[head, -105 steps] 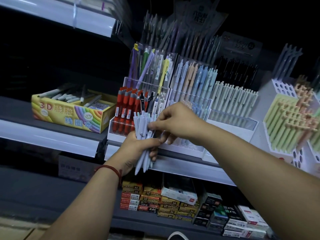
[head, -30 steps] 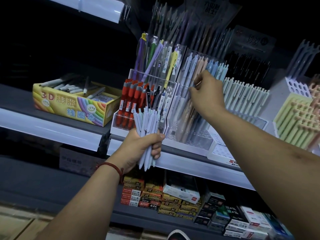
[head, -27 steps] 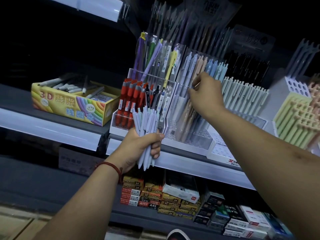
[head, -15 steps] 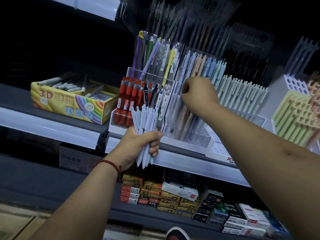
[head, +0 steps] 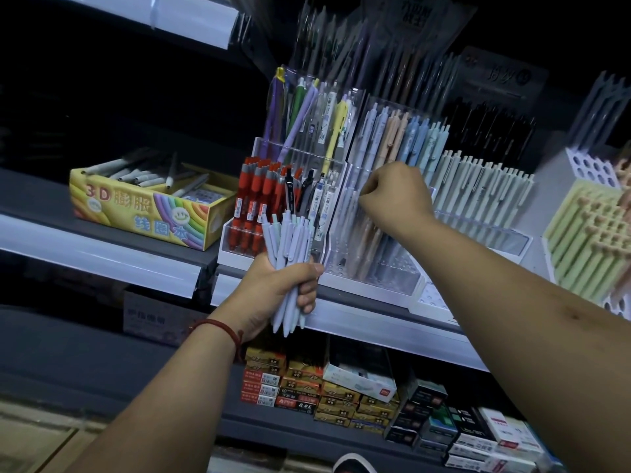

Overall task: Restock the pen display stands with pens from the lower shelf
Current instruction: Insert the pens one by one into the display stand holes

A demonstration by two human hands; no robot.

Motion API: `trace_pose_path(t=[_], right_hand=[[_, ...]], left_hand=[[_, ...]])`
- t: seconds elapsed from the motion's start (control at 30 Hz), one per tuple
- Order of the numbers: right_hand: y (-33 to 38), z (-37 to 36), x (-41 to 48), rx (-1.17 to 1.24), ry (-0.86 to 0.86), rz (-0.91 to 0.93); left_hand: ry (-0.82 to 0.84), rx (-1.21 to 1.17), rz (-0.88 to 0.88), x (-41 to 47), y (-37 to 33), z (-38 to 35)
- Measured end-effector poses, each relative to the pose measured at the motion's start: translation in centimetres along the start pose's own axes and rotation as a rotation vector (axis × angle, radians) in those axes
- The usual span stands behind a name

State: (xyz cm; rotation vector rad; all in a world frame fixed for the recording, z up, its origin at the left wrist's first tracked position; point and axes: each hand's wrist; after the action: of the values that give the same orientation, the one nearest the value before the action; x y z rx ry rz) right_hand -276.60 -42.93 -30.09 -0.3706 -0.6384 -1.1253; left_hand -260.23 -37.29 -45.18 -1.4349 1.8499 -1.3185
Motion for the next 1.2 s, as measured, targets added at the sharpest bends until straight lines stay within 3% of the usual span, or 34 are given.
trace_pose_path(t=[0.07, 0.2, 0.3, 0.43, 0.73, 0.97, 1.1, 1.2], right_hand=[[0.3, 0.3, -0.5, 0.037, -0.005, 0.017], [2.2, 1.1, -2.8, 0.138, -0.186, 0.181], [4.4, 1.4, -5.0, 0.417, -0.057, 0.241], [5.4, 0.8, -6.0, 0.632, 0.151, 0.130], [5.4, 0.3, -6.4, 1.041, 0.223, -0.187], [4.1, 0.9, -6.4, 1.081, -0.083, -0.241], [2.5, 3.6, -5.8, 1.131, -0.347, -0.287], [0.2, 5.9, -4.9, 1.022, -0.544, -0.277]], left_hand=[[0.001, -0.003, -0.002, 0.0, 0.0, 0.0], [-0.005, -0.010, -0.006, 0.0, 0.1, 0.0], [-0.015, -0.018, -0.013, 0.0, 0.1, -0.2], [-0.020, -0.034, -0.016, 0.0, 0.2, -0.2], [0.041, 0.000, -0.028, -0.1, 0.1, 0.2], [-0.015, 0.070, -0.056, -0.2, 0.1, -0.1], [-0.004, 0.028, -0.011, -0.1, 0.1, 0.1], [0.004, 0.028, 0.010, -0.2, -0.1, 0.1]])
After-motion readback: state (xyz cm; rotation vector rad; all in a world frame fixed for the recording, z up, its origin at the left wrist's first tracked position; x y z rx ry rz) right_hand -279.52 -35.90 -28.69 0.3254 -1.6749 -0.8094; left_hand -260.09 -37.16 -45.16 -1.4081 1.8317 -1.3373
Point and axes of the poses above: each hand's wrist, its own x-axis towards the middle knuckle, its own z-axis out of the back of the hand, y = z × x, and after that the axes turned 12 degrees about z, right-handed
